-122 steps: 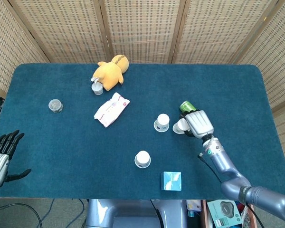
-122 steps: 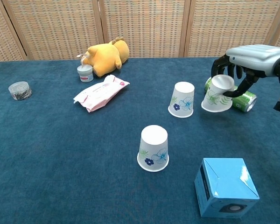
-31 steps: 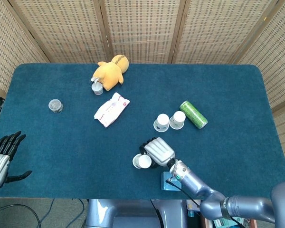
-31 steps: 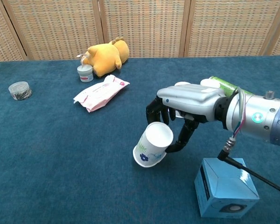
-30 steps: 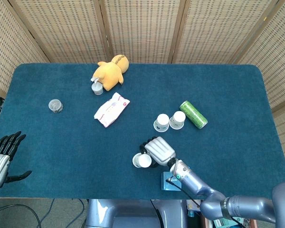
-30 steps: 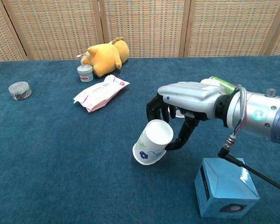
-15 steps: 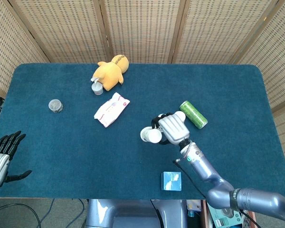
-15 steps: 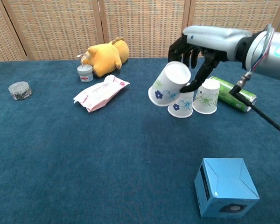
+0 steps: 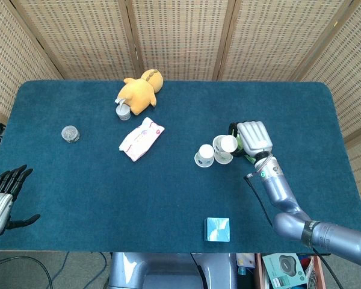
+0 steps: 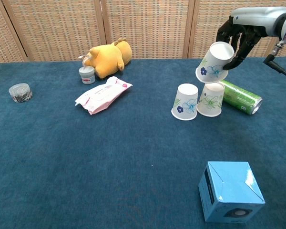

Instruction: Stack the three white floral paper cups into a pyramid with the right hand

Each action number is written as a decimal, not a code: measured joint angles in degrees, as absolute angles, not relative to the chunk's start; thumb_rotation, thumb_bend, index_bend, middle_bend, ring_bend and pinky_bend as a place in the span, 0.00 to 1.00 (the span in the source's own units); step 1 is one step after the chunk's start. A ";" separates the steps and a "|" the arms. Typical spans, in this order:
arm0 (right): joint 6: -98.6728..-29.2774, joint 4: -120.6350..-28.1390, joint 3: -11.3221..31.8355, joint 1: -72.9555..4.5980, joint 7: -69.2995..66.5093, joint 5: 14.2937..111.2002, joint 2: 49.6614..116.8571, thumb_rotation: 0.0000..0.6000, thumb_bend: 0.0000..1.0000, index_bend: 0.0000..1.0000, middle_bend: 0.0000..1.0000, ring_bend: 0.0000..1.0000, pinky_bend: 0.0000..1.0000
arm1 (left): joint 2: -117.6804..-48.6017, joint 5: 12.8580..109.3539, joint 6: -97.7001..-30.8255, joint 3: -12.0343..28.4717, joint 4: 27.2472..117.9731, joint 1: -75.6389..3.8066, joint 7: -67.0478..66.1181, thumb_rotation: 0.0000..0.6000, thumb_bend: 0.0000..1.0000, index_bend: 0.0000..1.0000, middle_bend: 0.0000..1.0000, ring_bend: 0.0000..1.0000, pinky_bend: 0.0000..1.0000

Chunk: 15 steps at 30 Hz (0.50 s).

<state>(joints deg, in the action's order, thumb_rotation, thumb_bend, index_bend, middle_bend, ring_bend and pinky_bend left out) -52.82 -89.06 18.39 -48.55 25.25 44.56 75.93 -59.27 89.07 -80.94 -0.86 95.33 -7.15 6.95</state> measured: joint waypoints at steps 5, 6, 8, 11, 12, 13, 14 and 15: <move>-52.31 -88.72 18.10 -49.17 25.18 42.65 75.92 1.00 0.38 0.54 0.57 0.47 0.46 | -59.33 88.68 -80.68 -0.76 95.34 -7.26 6.80 1.00 0.09 0.00 0.00 0.00 0.00; -52.15 -88.70 17.99 -49.32 25.16 42.18 75.94 1.00 0.38 0.54 0.57 0.47 0.46 | -59.33 88.64 -80.71 -0.73 95.32 -7.24 6.80 1.00 0.09 0.00 0.00 0.00 0.00; -51.84 -88.76 17.85 -49.51 24.97 41.60 75.96 1.00 0.38 0.54 0.57 0.47 0.46 | -59.34 88.58 -80.71 -0.72 95.32 -7.23 6.82 1.00 0.09 0.00 0.00 0.00 0.00; -51.57 -88.76 17.47 -49.85 24.74 41.14 76.09 1.00 0.38 0.54 0.56 0.47 0.46 | -59.34 88.53 -80.63 -0.74 95.29 -7.24 6.87 1.00 0.09 0.00 0.00 0.00 0.00; -51.60 -88.61 17.27 -50.03 24.81 41.01 76.22 1.00 0.38 0.54 0.56 0.47 0.46 | -59.34 88.52 -80.62 -0.73 95.31 -7.25 6.88 1.00 0.09 0.00 0.00 0.00 0.00; -51.69 -88.49 17.17 -50.12 24.82 40.94 76.32 1.00 0.38 0.54 0.56 0.47 0.46 | -59.33 88.50 -80.62 -0.72 95.31 -7.26 6.90 1.00 0.09 0.00 0.00 0.00 0.00; -51.76 -88.41 17.07 -50.20 24.81 40.88 76.40 1.00 0.38 0.54 0.56 0.47 0.46 | -59.33 88.49 -80.62 -0.72 95.31 -7.25 6.93 1.00 0.09 0.00 0.00 0.00 0.00; -51.80 -88.33 16.91 -50.29 24.79 40.78 76.45 1.00 0.38 0.54 0.56 0.47 0.46 | -59.31 88.47 -80.63 -0.71 95.30 -7.25 6.98 1.00 0.09 0.00 0.00 0.00 0.00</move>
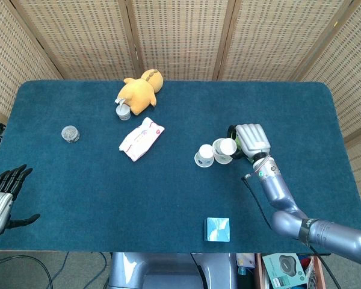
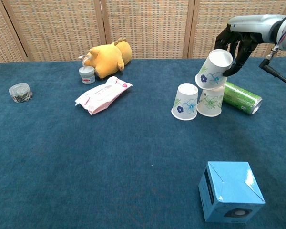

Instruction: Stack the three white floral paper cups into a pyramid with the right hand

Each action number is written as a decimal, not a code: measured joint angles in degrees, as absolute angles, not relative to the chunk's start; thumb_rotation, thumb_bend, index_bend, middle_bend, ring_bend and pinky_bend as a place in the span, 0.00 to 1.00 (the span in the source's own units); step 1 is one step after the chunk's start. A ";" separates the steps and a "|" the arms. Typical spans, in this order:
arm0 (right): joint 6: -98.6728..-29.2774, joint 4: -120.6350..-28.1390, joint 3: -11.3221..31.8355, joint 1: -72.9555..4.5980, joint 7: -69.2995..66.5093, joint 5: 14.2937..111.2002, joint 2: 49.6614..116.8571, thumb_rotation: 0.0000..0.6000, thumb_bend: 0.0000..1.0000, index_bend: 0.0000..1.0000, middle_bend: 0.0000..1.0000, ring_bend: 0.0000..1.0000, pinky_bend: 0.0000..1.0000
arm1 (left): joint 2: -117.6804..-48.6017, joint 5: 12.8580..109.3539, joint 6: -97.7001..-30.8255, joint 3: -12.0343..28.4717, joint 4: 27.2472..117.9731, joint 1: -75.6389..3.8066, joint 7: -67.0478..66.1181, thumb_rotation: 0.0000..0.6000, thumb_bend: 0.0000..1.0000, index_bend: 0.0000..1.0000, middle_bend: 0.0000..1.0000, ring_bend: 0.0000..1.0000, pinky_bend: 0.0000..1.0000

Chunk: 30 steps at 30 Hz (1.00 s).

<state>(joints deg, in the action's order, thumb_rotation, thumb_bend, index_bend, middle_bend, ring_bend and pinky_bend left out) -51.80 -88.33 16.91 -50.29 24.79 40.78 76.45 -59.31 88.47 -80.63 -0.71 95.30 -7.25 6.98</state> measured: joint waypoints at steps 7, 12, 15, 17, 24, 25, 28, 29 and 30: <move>-51.88 -88.19 16.39 -50.71 24.61 40.10 76.56 1.00 0.38 0.54 0.55 0.47 0.46 | -59.28 88.39 -80.60 -0.70 95.21 -7.25 7.20 1.00 0.09 0.00 0.00 0.00 0.00; -52.10 -88.49 16.39 -51.13 24.15 40.02 76.70 1.00 0.38 0.54 0.55 0.47 0.46 | -59.37 88.40 -80.45 -0.76 95.21 -7.29 6.93 1.00 0.09 0.00 0.00 0.00 0.00; -52.18 -88.20 16.19 -51.49 24.43 39.67 77.01 1.00 0.38 0.54 0.54 0.47 0.46 | -59.37 88.39 -80.60 -0.73 95.29 -7.24 6.84 1.00 0.09 0.00 0.00 0.00 0.00; -52.20 -87.97 15.96 -51.69 24.59 39.41 77.25 1.00 0.38 0.54 0.53 0.47 0.46 | -59.34 88.30 -80.56 -0.73 95.27 -7.23 6.95 1.00 0.09 0.00 0.00 0.00 0.00; -51.75 -87.60 15.48 -51.99 24.29 39.19 77.56 1.00 0.38 0.43 0.34 0.34 0.46 | -59.32 88.07 -80.34 -0.67 95.08 -7.30 7.29 1.00 0.09 0.00 0.00 0.00 0.00; -51.67 -87.63 15.48 -51.98 24.07 39.35 77.53 1.00 0.38 0.40 0.31 0.31 0.46 | -59.31 88.10 -80.38 -0.67 95.06 -7.28 7.37 1.00 0.09 0.00 0.00 0.00 0.00; -51.63 -87.68 15.48 -51.89 23.22 40.38 77.46 1.00 0.37 0.30 0.19 0.25 0.46 | -59.29 88.13 -80.42 -0.67 95.02 -7.27 7.46 1.00 0.09 0.00 0.00 0.00 0.00; -51.74 -87.66 15.43 -51.85 23.12 40.82 77.46 1.00 0.36 0.27 0.17 0.23 0.46 | -59.28 88.13 -80.45 -0.66 95.02 -7.26 7.47 1.00 0.09 0.00 0.00 0.00 0.00; -51.97 -87.65 15.37 -51.77 22.97 41.54 77.44 1.00 0.36 0.25 0.15 0.22 0.46 | -59.28 88.14 -80.47 -0.66 95.04 -7.25 7.45 1.00 0.09 0.00 0.00 0.00 0.00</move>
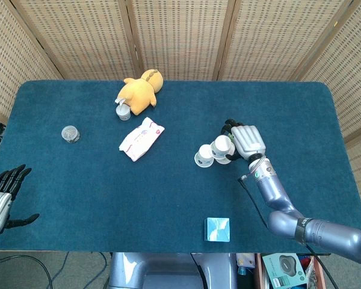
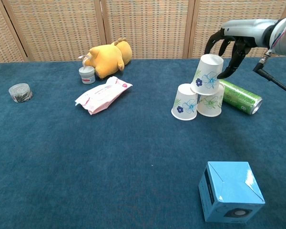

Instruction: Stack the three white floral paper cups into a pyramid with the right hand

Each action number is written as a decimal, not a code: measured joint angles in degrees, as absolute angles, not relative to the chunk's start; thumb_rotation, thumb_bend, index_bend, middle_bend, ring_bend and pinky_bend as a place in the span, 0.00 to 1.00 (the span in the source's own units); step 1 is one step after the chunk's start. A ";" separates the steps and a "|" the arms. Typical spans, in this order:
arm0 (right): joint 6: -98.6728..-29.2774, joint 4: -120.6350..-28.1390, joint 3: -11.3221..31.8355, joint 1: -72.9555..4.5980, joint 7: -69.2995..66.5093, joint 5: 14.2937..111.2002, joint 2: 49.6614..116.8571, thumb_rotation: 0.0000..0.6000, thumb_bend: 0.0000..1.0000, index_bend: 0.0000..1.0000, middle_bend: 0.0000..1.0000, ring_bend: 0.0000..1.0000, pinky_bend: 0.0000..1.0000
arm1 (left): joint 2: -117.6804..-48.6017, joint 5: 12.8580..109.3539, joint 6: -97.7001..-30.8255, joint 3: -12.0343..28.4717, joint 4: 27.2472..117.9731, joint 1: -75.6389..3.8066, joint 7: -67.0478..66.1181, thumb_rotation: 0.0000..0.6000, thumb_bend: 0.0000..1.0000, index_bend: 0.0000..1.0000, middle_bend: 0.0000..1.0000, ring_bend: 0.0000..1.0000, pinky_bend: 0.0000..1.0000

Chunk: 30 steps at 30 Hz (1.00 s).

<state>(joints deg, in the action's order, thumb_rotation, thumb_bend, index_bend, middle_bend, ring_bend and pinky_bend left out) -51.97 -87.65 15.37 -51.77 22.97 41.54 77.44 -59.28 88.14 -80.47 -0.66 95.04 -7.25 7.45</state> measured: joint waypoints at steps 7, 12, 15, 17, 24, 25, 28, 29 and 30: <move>-52.83 -88.21 14.85 -51.03 22.13 43.37 76.55 1.00 0.35 0.23 0.14 0.21 0.46 | -59.32 88.30 -80.44 -0.77 95.06 -7.25 7.36 1.00 0.09 0.00 0.00 0.00 0.00; -54.05 -90.37 14.48 -49.71 21.13 45.83 74.72 1.00 0.35 0.23 0.14 0.20 0.41 | -59.24 88.30 -80.56 -0.76 95.05 -7.19 7.64 1.00 0.09 0.00 0.00 0.00 0.00; -55.50 -92.42 14.00 -48.10 19.75 48.85 72.99 1.00 0.30 0.23 0.13 0.15 0.22 | -59.12 88.46 -80.78 -0.79 95.05 -7.10 7.94 1.00 0.09 0.00 0.00 0.00 0.00; -56.88 -93.72 13.43 -46.67 18.54 51.69 71.75 1.00 0.17 0.19 0.08 0.07 0.06 | -59.02 88.68 -81.11 -0.85 94.99 -6.96 8.26 1.00 0.09 0.00 0.00 0.00 0.00; -70.56 -95.42 7.30 -35.73 9.92 71.89 67.44 1.00 0.00 0.02 0.00 0.00 0.00 | -59.30 90.17 -82.69 -1.26 94.67 -6.28 8.08 1.00 0.09 0.00 0.00 0.00 0.00; -73.20 -95.10 6.13 -33.82 8.84 74.86 67.04 1.00 0.00 0.01 0.00 0.00 0.00 | -59.52 90.37 -82.83 -1.37 94.53 -6.20 7.79 1.00 0.09 0.00 0.00 0.00 0.00; -81.96 -93.53 1.95 -26.73 6.35 82.84 66.00 1.00 0.00 0.00 0.00 0.00 0.00 | -60.12 90.26 -82.40 -1.44 94.01 -6.29 7.33 1.00 0.09 0.00 0.00 0.00 0.00; -84.30 -92.95 0.74 -24.57 5.87 84.45 65.79 1.00 0.00 0.00 0.00 0.00 0.00 | -60.27 90.17 -82.19 -1.44 93.87 -6.36 7.26 1.00 0.09 0.00 0.00 0.00 0.00; -87.05 -92.04 -0.81 -21.87 5.38 86.26 65.60 1.00 0.00 0.00 0.00 0.00 0.00 | -60.42 90.13 -82.09 -1.43 93.76 -6.43 7.19 1.00 0.09 0.00 0.00 0.00 0.00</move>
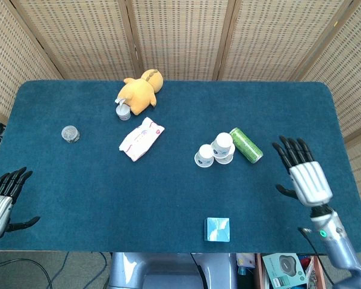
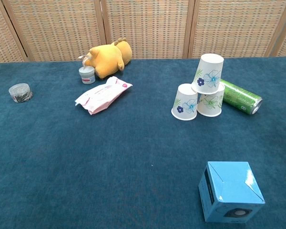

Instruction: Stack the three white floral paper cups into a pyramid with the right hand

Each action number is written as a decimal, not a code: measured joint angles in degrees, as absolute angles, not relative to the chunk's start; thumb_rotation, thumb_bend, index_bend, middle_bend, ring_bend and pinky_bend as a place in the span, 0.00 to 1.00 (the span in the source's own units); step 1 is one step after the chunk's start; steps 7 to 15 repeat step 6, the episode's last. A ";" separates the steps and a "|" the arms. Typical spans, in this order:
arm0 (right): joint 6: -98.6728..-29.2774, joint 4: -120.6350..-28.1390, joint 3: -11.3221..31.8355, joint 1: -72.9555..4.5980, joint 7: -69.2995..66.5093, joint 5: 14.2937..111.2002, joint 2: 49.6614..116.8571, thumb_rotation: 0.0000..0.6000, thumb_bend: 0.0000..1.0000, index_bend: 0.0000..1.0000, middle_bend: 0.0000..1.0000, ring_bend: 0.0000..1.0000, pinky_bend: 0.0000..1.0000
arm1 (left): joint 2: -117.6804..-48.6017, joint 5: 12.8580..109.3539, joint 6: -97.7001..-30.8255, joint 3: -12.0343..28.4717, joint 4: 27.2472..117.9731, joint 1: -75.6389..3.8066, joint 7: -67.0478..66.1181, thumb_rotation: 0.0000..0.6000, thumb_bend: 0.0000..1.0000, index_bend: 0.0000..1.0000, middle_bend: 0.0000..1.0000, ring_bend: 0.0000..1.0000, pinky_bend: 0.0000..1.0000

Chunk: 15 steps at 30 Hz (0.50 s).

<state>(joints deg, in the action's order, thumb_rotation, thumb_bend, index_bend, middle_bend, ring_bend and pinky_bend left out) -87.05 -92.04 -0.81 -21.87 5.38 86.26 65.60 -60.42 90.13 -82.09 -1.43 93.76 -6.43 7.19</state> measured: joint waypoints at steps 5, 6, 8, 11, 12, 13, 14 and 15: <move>-94.86 -86.79 -4.81 -13.80 5.07 91.21 66.71 1.00 0.00 0.00 0.00 0.00 0.00 | -60.93 91.13 -83.85 -1.35 93.31 -6.07 7.06 1.00 0.09 0.00 0.00 0.00 0.00; -96.17 -85.61 -5.29 -12.39 5.10 92.14 67.41 1.00 0.00 0.00 0.00 0.00 0.00 | -60.99 91.39 -84.29 -1.38 93.23 -5.92 7.11 1.00 0.09 0.00 0.00 0.00 0.00; -96.17 -85.61 -5.29 -12.39 5.10 92.14 67.41 1.00 0.00 0.00 0.00 0.00 0.00 | -60.99 91.39 -84.29 -1.38 93.23 -5.92 7.11 1.00 0.09 0.00 0.00 0.00 0.00; -96.17 -85.61 -5.29 -12.39 5.10 92.14 67.41 1.00 0.00 0.00 0.00 0.00 0.00 | -60.99 91.39 -84.29 -1.38 93.23 -5.92 7.11 1.00 0.09 0.00 0.00 0.00 0.00; -96.17 -85.61 -5.29 -12.39 5.10 92.14 67.41 1.00 0.00 0.00 0.00 0.00 0.00 | -60.99 91.39 -84.29 -1.38 93.23 -5.92 7.11 1.00 0.09 0.00 0.00 0.00 0.00; -96.17 -85.61 -5.29 -12.39 5.10 92.14 67.41 1.00 0.00 0.00 0.00 0.00 0.00 | -60.99 91.39 -84.29 -1.38 93.23 -5.92 7.11 1.00 0.09 0.00 0.00 0.00 0.00; -96.17 -85.61 -5.29 -12.39 5.10 92.14 67.41 1.00 0.00 0.00 0.00 0.00 0.00 | -60.99 91.39 -84.29 -1.38 93.23 -5.92 7.11 1.00 0.09 0.00 0.00 0.00 0.00; -96.17 -85.61 -5.29 -12.39 5.10 92.14 67.41 1.00 0.00 0.00 0.00 0.00 0.00 | -60.99 91.39 -84.29 -1.38 93.23 -5.92 7.11 1.00 0.09 0.00 0.00 0.00 0.00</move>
